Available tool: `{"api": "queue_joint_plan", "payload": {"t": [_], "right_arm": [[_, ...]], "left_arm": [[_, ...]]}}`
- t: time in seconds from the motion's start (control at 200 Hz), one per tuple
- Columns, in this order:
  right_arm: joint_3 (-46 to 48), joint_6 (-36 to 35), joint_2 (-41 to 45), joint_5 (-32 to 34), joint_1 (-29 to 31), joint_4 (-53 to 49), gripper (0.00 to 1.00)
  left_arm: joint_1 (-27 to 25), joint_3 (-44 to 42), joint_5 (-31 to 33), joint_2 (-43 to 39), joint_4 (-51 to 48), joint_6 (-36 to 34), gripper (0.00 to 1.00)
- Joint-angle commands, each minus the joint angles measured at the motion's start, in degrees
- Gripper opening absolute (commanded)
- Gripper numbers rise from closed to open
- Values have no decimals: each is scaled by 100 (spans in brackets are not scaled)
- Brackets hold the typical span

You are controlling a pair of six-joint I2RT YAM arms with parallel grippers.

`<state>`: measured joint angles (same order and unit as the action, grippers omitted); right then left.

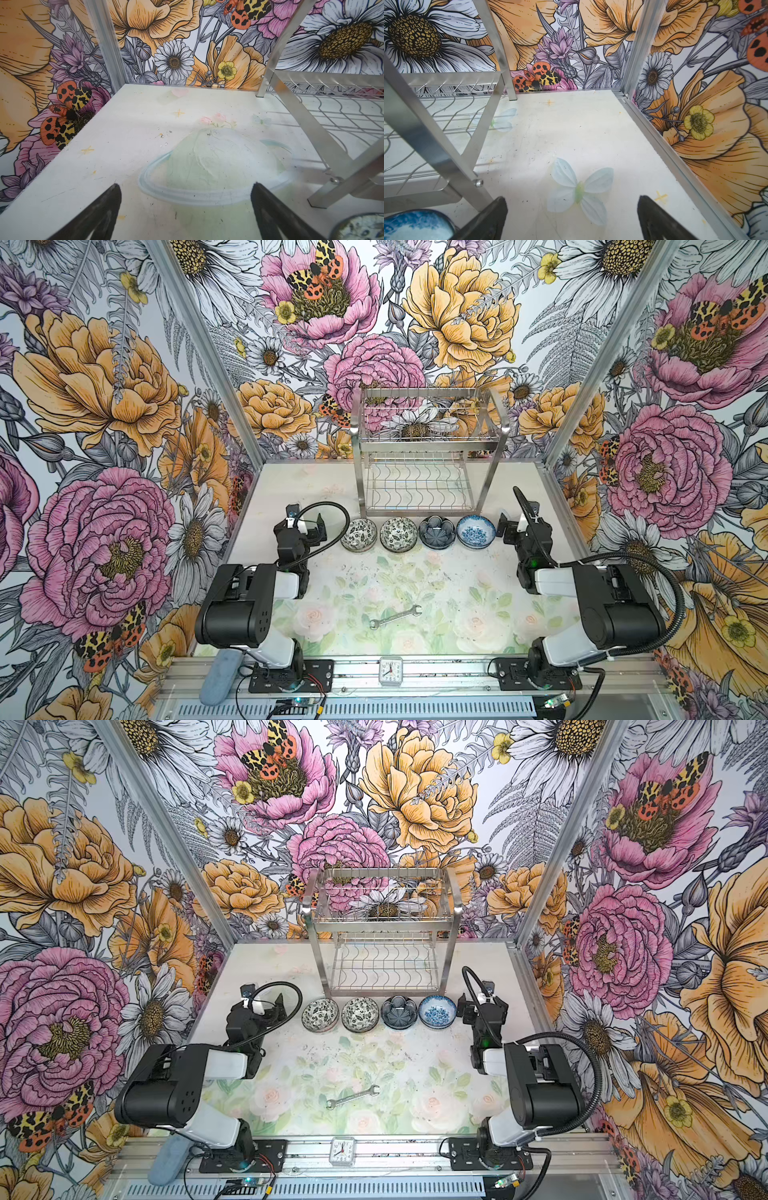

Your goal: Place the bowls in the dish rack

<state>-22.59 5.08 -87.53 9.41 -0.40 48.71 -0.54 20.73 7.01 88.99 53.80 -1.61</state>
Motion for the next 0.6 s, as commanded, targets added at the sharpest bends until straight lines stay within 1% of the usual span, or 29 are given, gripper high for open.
{"api": "queue_joint_plan", "payload": {"t": [0.0, 0.595], "right_arm": [[33, 20, -52, 71, 31, 125, 100], [26, 21, -48, 78, 26, 115, 100]], "left_arm": [[50, 98, -173, -13, -19, 46, 99], [54, 107, -197, -13, -28, 56, 99]]}}
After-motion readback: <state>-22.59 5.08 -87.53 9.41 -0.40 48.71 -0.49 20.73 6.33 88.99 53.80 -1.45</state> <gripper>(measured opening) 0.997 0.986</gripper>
